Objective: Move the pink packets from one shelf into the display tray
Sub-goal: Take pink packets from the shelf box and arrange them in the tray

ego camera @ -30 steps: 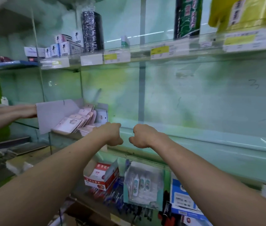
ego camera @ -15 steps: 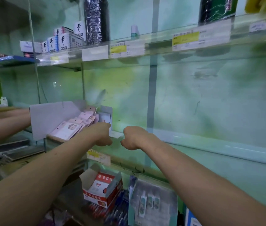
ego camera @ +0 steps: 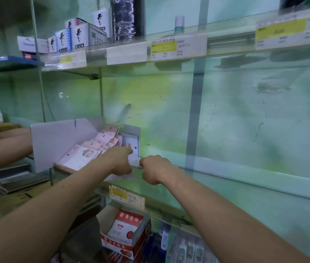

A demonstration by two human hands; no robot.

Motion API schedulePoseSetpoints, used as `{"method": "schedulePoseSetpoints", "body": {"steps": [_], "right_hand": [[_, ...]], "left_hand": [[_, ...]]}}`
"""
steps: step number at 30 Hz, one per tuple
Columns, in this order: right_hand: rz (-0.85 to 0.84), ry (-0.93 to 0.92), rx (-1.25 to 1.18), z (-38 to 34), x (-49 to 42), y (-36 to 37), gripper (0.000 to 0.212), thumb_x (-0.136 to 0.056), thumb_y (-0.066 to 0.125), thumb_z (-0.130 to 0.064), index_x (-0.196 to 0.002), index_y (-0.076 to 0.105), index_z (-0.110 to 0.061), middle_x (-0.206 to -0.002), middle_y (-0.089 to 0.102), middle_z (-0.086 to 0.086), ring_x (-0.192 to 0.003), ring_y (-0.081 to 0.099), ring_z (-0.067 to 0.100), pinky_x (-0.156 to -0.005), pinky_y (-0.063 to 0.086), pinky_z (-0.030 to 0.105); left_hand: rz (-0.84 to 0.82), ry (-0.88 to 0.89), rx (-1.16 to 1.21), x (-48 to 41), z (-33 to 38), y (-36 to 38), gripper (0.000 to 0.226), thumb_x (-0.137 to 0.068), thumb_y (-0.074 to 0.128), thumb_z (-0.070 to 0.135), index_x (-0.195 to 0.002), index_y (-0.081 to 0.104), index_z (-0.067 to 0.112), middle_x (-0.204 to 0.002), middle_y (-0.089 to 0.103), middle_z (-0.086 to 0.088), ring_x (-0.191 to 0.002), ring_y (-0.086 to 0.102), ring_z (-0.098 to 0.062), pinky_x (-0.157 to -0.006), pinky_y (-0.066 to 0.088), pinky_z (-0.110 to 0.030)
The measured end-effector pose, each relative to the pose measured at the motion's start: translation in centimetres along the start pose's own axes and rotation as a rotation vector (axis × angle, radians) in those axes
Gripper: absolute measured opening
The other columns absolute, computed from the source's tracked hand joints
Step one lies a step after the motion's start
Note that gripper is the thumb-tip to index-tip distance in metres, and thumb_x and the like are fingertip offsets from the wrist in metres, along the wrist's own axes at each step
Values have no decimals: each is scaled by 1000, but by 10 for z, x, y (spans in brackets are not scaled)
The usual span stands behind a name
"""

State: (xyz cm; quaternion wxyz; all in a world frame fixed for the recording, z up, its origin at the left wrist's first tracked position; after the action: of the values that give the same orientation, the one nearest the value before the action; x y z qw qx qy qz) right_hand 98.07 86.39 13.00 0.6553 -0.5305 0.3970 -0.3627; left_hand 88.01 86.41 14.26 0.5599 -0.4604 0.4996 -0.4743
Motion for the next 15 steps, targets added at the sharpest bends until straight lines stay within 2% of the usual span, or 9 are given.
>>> {"method": "schedulePoseSetpoints", "body": {"steps": [3,5,7,9,10,12,15], "right_hand": [[72,-3,41,-1,-6,-6,34,-91,44,-1,-121,55,-12,-122,59,11,-113,55,30,-76,38,32],[161,-6,48,0,-6,-18,35,-92,44,-2,-121,59,-11,-120,61,13,-110,58,31,-77,42,32],[260,-11,60,1,-5,-36,33,-92,45,-4,-119,62,-12,-116,63,14,-108,59,32,-76,44,33],[336,-10,53,3,-3,-53,28,-91,46,-7,-113,63,-13,-111,64,14,-103,60,32,-69,38,32],[366,1,25,6,-2,-60,27,-91,46,-9,-111,64,-14,-110,64,14,-102,60,33,-67,35,31],[442,46,-80,15,2,-74,26,-91,45,-13,-111,61,-14,-111,64,14,-103,59,35,-69,38,32],[507,187,-360,40,10,-84,42,-95,45,-22,-134,40,-8,-126,54,19,-115,52,37,-85,43,38]], "left_hand": [[5,52,8,-7,0,-2,68,-87,58,22,-149,29,22,-154,30,-5,-135,35,-28,-105,35,-33],[20,71,-24,-10,0,-5,59,-88,58,24,-144,39,21,-150,35,-6,-133,36,-29,-105,36,-34],[90,102,-33,-14,1,-12,41,-87,58,28,-128,57,21,-129,54,-9,-122,44,-31,-96,43,-36],[184,121,44,-15,2,-23,15,-87,56,26,-94,69,22,-88,61,-6,-98,56,-29,-77,47,-32],[221,117,102,-15,2,-29,15,-88,55,23,-81,68,19,-75,58,-4,-84,57,-27,-68,45,-29],[260,115,219,-15,2,-38,21,-90,53,18,-74,65,15,-64,53,-4,-68,52,-24,-59,38,-25],[269,112,559,-15,0,-43,31,-88,56,15,-58,49,14,-56,44,-6,-52,38,-20,-50,25,-23]]}}
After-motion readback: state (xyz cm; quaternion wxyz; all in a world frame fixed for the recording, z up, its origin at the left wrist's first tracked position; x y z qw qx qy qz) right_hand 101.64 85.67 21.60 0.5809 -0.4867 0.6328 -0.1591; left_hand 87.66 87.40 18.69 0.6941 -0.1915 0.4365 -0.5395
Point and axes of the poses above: each hand's wrist, its own x-axis away from the middle knuckle, its own y-axis out of the palm, z = x × y, the point moved 8 cm from there along -x, towards the middle knuckle
